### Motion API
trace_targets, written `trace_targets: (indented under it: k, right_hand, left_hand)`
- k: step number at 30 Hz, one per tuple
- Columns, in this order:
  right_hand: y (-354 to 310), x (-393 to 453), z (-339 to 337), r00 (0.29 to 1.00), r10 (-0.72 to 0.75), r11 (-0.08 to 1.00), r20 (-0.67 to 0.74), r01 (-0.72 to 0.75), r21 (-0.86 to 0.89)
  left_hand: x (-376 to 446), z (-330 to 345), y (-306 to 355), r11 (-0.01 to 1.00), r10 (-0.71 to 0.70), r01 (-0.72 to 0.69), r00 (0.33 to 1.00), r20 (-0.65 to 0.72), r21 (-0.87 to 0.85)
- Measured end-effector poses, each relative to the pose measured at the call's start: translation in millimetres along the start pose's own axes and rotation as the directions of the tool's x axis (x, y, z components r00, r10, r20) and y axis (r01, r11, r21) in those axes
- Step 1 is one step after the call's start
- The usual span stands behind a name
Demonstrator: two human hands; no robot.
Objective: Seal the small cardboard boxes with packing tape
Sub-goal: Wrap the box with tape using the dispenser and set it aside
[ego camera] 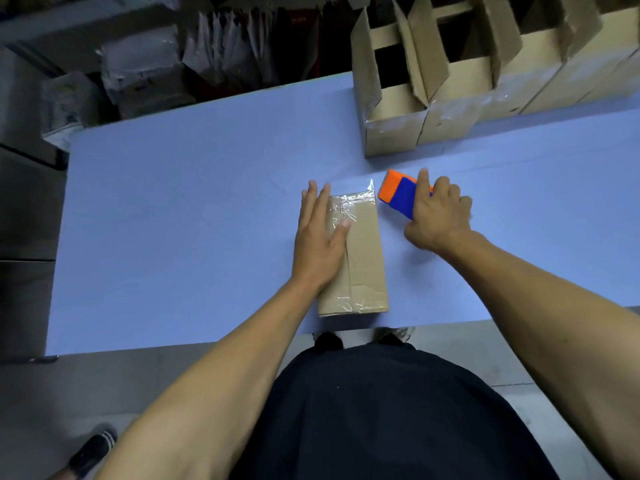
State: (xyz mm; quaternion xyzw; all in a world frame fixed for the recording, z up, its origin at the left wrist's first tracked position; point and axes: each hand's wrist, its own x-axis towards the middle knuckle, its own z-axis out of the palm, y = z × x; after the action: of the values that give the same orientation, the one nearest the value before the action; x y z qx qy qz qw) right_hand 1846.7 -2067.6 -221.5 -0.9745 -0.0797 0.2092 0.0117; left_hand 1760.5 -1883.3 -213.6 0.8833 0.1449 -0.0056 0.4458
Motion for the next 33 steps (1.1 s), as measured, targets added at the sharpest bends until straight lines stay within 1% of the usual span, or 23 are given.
trace_targets:
  k: [2,3,4,5,7,8,9,10,12,13,14,15,16,17,18,20,22,23,26,28,31,33]
  right_hand:
    - [-5,-1,8,0.999,-0.028,0.999,0.045,0.029,-0.02]
    - [-8,0,13,0.996,-0.06,0.997,0.065,0.063,-0.043]
    - [-9,2,17,0.994,-0.082,0.996,0.076,0.084,-0.027]
    - [-10,3,18,0.991,-0.092,0.995,0.101,0.089,0.036]
    - [-7,7,19,0.98,-0.138,0.962,0.14,0.099,0.256]
    - [-5,7,19,0.974,-0.172,0.932,0.15,0.112,0.345]
    - [-2,6,21,0.968,-0.196,0.911,0.155,0.121,0.394]
    - [-1,5,23,0.967,-0.206,0.909,0.15,0.132,0.395]
    - [0,3,24,0.974,-0.182,0.937,0.133,0.131,0.323]
    - [-2,3,20,0.984,-0.149,0.946,0.094,0.114,0.305]
    - [-5,2,14,0.993,-0.112,0.938,0.036,0.094,0.333]
    - [-10,0,5,0.997,-0.068,0.904,-0.032,0.076,0.421]
    - [-17,-3,-5,0.996,-0.018,0.843,-0.091,0.064,0.534]
    - [-23,-6,-13,0.993,0.024,0.767,-0.117,0.057,0.639]
    - [-30,-9,-20,0.993,0.05,0.69,-0.111,0.046,0.723]
    - [-42,-15,-22,0.993,0.095,0.58,-0.064,-0.003,0.815]
    - [-49,-21,-21,0.983,0.179,0.531,-0.042,-0.06,0.845]
    - [-52,-22,-21,0.976,0.211,0.512,-0.053,-0.064,0.856]
    - [-59,-17,-30,0.967,0.229,0.466,-0.113,-0.008,0.885]
    - [-66,-13,-44,0.961,0.214,0.395,-0.176,0.079,0.915]
    - [-76,-7,-65,0.926,0.169,0.4,-0.337,0.248,0.882]
    - [-82,-3,-75,0.903,0.164,0.381,-0.396,0.312,0.87]
  left_hand:
    - [3,1,2,0.997,-0.03,0.027,0.999,-0.033,-0.07]
    - [4,3,3,0.994,-0.063,0.06,0.997,-0.034,-0.091]
    - [6,6,0,0.987,-0.122,0.119,0.992,-0.022,-0.11]
    - [8,7,-1,0.969,-0.205,0.203,0.979,0.004,-0.141]
    - [10,7,-5,0.886,-0.384,0.396,0.918,0.098,-0.243]
    - [11,6,-7,0.831,-0.433,0.463,0.886,0.165,-0.307]
    - [11,5,-10,0.793,-0.445,0.496,0.868,0.221,-0.353]
    - [10,4,-11,0.785,-0.435,0.495,0.868,0.239,-0.373]
    - [8,1,-12,0.816,-0.394,0.445,0.895,0.208,-0.37]
    - [7,0,-11,0.839,-0.374,0.408,0.913,0.165,-0.359]
    - [8,0,-10,0.861,-0.353,0.37,0.929,0.114,-0.348]
    - [9,0,-8,0.874,-0.339,0.339,0.939,0.062,-0.347]
    - [11,1,-6,0.871,-0.348,0.328,0.937,0.013,-0.366]
    - [13,1,-4,0.854,-0.377,0.335,0.926,-0.029,-0.399]
    - [14,0,-3,0.836,-0.415,0.348,0.907,-0.073,-0.424]
    - [16,-3,-3,0.813,-0.478,0.37,0.865,-0.152,-0.45]
    - [13,-6,-2,0.809,-0.487,0.359,0.852,-0.19,-0.464]
    - [12,-7,0,0.814,-0.478,0.342,0.853,-0.209,-0.47]
    - [16,-16,8,0.823,-0.451,0.269,0.845,-0.287,-0.501]
    - [26,-26,17,0.832,-0.418,0.2,0.839,-0.348,-0.518]
    - [41,-42,33,0.835,-0.373,0.104,0.83,-0.416,-0.541]
    - [47,-49,39,0.819,-0.354,0.044,0.824,-0.443,-0.572]
